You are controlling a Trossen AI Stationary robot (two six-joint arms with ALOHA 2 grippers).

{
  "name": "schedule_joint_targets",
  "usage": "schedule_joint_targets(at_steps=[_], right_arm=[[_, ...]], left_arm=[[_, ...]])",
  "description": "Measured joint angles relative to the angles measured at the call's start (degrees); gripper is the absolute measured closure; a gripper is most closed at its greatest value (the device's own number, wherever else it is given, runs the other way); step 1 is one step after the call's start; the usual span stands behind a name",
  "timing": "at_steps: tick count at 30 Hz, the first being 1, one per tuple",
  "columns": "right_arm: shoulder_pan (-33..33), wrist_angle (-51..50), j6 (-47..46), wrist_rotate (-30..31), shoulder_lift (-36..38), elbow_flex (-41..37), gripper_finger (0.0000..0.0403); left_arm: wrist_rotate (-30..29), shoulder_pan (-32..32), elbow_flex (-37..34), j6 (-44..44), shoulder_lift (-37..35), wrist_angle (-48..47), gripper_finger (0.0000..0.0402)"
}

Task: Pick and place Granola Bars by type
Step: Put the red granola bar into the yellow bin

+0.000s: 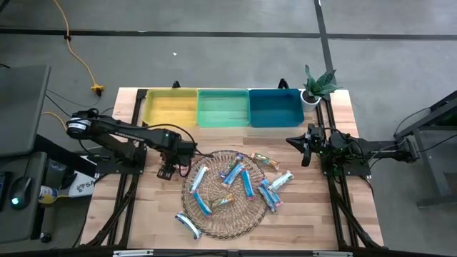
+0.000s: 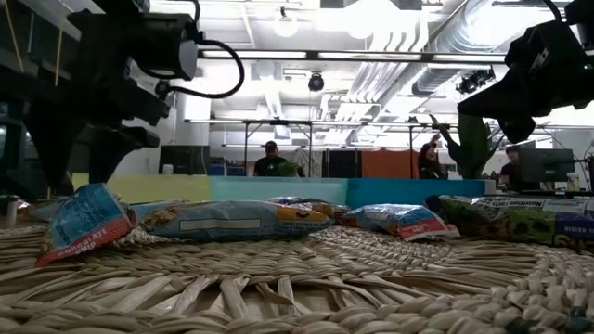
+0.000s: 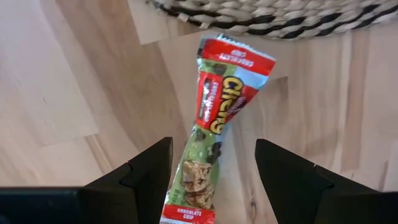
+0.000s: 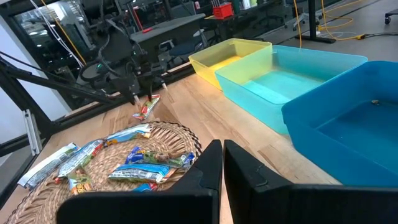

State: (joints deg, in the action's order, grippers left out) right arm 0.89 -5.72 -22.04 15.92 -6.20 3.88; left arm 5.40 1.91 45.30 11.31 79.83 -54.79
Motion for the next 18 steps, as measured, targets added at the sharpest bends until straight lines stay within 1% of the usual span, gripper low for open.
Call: schedule_joint_targets(at_steps=[18], right_arm=[[0.01, 0.0, 0.01, 0.0, 0.01, 0.0, 0.0402]], left_arm=[[-1.55, 0.0, 0.23, -0.72, 11.19, 0.02, 0.0176]])
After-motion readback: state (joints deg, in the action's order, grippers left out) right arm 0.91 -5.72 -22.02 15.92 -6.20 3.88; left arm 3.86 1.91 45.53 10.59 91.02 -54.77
